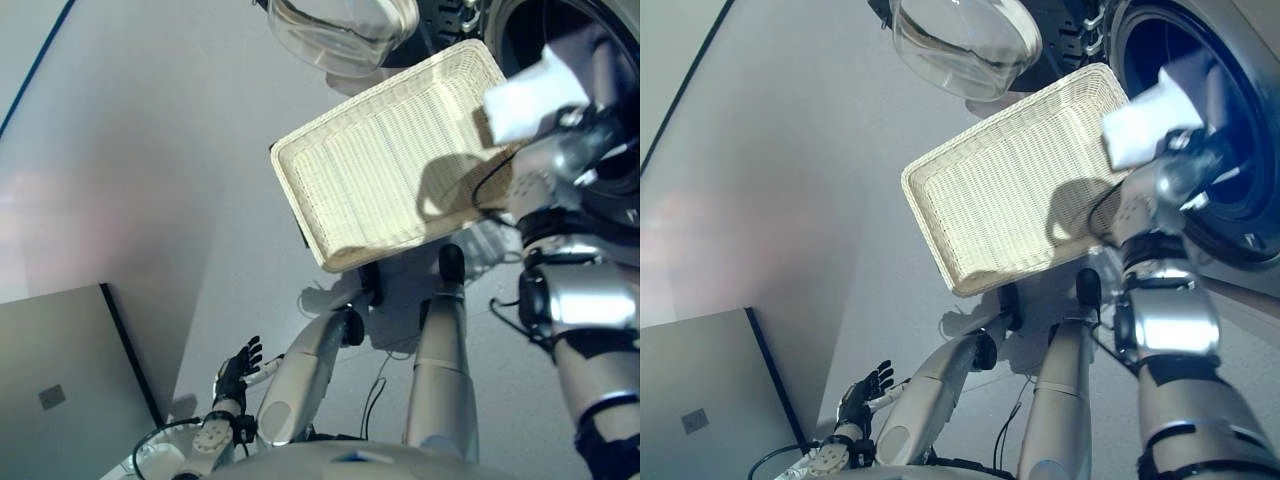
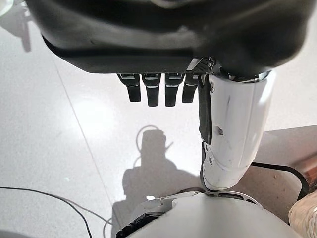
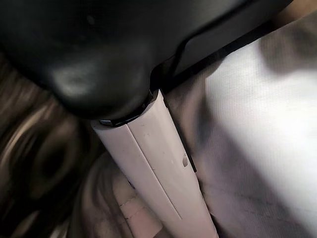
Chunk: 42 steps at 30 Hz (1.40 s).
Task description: Pick up the clothes and place them into the washing machine
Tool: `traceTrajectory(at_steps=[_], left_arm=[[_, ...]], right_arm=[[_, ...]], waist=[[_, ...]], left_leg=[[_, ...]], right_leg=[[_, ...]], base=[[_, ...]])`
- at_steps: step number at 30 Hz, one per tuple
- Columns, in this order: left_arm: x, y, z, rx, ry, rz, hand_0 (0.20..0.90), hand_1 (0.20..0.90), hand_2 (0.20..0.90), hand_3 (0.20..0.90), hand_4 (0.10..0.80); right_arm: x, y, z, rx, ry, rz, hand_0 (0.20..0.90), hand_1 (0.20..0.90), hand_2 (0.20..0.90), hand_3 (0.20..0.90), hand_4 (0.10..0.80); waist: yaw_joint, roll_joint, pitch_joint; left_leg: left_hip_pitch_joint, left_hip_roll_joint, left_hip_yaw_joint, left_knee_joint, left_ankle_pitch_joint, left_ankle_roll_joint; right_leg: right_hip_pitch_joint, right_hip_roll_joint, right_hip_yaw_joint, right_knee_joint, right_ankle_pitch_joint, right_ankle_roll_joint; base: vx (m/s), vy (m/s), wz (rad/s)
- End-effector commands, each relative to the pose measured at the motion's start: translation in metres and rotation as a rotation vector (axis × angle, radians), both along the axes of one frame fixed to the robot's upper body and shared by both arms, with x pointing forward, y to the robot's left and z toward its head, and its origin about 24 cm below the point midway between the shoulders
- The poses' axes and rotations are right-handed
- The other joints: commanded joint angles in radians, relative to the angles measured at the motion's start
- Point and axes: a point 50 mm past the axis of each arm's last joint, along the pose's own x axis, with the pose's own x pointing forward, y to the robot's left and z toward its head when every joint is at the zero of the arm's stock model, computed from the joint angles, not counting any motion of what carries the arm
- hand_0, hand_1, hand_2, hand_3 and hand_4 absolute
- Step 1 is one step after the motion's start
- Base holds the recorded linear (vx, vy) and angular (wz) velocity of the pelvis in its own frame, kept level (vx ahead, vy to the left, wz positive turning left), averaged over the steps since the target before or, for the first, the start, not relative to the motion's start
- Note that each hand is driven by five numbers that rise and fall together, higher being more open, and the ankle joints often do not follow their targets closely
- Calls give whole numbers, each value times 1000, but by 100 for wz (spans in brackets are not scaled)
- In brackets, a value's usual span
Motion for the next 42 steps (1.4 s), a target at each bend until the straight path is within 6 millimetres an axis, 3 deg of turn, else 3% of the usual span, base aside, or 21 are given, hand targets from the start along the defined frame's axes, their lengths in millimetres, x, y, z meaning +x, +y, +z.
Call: traceTrajectory(at_steps=[1,8,16,28,35,42], left_arm=[[-31,19,-10,54,104,43,900,900,900,900,800],[-32,24,-11,57,117,82,900,900,900,900,800],[-36,25,-12,69,131,71,900,900,900,900,800],[-40,22,-12,65,128,42,900,900,900,900,800],[-30,12,-8,43,87,16,900,900,900,900,800],[-19,-1,-4,10,47,2,900,900,900,900,800]], right_arm=[[-21,21,93,-279,-290,22,200,200,200,200,300],[-23,41,88,-269,-398,120,200,200,200,200,300],[-27,33,93,-258,-395,61,200,200,200,200,300],[-29,13,100,-267,-287,-64,200,200,200,200,300],[-26,8,92,-237,-249,-77,200,200,200,200,300],[-16,12,71,-188,-203,-72,200,200,200,200,300]], waist=[[29,-24,-113],[24,-51,-117],[27,-68,-126],[45,-28,-105],[41,-17,-57],[17,-41,16]], left_leg=[[-83,51,-41,37,22,-105],[-67,56,-59,34,28,-111],[-53,54,-65,20,29,-111],[-56,48,-72,15,38,-116],[-100,47,-76,49,42,-121],[-220,58,-87,239,-53,-119]], right_leg=[[59,59,-107,-65,20,-94],[85,63,-128,-66,9,-98],[96,62,-135,-72,8,-98],[89,53,-136,-62,-4,-100],[52,51,-143,-23,-20,-109],[-68,62,-133,151,-101,-128]], base=[[-5,-38,1],[10,-34,7],[5,-2,2],[0,0,0],[-24,-41,4],[-4,-64,11]])
